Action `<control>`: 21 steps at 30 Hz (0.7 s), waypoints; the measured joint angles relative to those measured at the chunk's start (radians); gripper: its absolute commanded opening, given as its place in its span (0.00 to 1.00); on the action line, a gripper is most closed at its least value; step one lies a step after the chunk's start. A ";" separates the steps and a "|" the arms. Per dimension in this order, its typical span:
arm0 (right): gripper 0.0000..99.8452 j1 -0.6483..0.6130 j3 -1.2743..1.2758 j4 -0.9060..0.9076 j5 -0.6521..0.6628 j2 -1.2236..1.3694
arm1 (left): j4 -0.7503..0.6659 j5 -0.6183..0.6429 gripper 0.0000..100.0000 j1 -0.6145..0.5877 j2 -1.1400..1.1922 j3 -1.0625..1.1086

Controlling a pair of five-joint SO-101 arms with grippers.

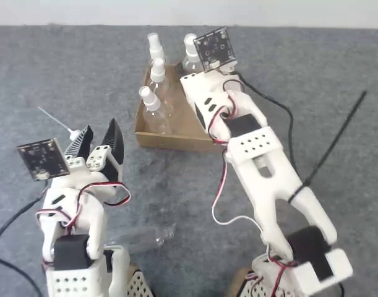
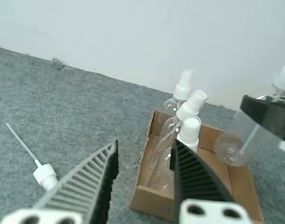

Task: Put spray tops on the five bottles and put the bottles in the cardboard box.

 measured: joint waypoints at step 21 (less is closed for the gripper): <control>0.03 0.091 0.000 -0.404 -0.005 0.347 | 0.000 0.000 0.17 0.000 0.000 0.000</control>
